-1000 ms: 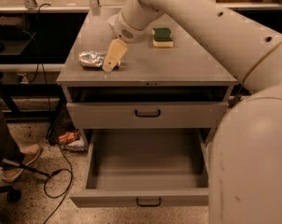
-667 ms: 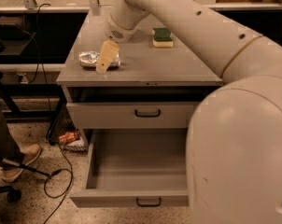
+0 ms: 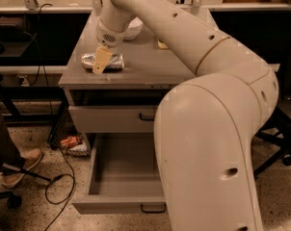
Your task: Place redbull can into middle drawer
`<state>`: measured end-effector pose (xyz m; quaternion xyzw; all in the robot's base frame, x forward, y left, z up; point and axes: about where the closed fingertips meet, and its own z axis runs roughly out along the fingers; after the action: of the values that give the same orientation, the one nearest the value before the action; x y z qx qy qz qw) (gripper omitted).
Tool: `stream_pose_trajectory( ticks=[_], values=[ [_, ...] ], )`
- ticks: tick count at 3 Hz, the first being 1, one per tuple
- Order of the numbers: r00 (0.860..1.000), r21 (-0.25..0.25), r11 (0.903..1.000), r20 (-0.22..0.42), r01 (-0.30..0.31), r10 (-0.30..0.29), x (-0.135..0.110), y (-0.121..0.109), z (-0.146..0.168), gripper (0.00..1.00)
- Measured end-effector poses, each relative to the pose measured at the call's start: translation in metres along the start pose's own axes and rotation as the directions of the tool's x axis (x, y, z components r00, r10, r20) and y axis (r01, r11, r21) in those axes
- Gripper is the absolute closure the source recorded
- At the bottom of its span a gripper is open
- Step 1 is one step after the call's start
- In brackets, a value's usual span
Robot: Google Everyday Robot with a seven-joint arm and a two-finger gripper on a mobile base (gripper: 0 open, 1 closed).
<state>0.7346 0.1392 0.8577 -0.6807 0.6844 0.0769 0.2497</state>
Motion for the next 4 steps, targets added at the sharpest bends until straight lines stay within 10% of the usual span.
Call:
stream_pose_trajectory(
  ticks=[3,4],
  values=[
    [0.998,-0.055,0.9983,0.050,-0.021,0.024,0.000,0.006,0.010,1.00],
    [0.992,-0.031,0.9984,0.119,-0.048,0.051,0.009,0.013,-0.021,1.00]
  ],
)
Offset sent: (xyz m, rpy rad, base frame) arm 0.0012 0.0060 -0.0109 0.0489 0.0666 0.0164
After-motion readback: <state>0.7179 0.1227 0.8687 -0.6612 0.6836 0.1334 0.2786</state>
